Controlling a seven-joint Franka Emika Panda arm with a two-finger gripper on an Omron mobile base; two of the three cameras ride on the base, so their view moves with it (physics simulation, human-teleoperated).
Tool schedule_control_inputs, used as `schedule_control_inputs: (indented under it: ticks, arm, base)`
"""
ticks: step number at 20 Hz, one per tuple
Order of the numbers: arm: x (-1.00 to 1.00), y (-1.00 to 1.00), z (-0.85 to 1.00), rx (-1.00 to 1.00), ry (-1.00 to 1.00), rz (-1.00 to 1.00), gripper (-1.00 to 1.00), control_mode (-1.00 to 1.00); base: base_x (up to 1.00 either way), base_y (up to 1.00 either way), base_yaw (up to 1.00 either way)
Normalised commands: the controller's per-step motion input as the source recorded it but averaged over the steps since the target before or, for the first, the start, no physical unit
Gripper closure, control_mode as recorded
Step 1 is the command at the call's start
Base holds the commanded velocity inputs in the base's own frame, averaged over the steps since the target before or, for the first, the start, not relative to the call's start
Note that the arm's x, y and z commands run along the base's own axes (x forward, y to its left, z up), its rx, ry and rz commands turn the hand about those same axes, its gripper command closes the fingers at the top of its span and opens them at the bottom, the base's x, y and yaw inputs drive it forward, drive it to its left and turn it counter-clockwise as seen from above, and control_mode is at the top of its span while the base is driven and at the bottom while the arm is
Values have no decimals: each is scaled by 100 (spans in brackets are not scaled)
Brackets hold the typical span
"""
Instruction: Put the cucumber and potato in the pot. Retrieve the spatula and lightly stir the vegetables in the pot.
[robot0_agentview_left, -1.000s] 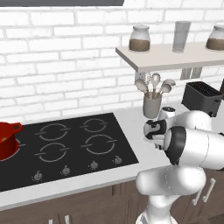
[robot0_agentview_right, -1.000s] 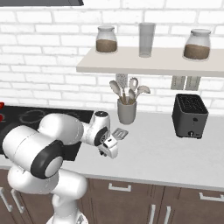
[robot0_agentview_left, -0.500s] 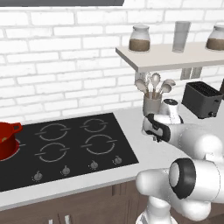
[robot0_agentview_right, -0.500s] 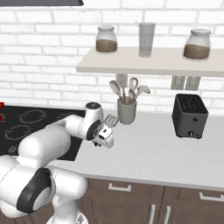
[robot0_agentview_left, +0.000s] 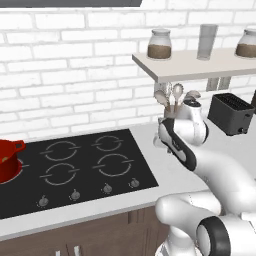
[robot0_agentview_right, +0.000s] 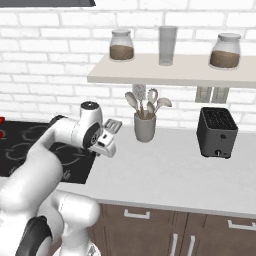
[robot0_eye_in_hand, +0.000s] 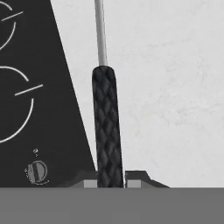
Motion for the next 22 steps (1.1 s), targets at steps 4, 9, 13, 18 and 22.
schedule_control_inputs:
  ticks: [4, 9, 13, 18, 22]
  arm:
    - [-41, 40, 74, 1, -4, 8, 100, -100]
    - [-53, 10, 56, 0, -14, 7, 100, -100]
    - [-31, 0, 38, 0, -7, 7, 100, -100]
    - [0, 0, 0, 0, 0, 0, 100, -100]
    - [0, 27, -4, 0, 0, 3, 100, 100]
  base:
    - [0, 0, 0]
    - [0, 0, 0]
    - [0, 0, 0]
    - [0, 0, 0]
    - [0, 25, 4]
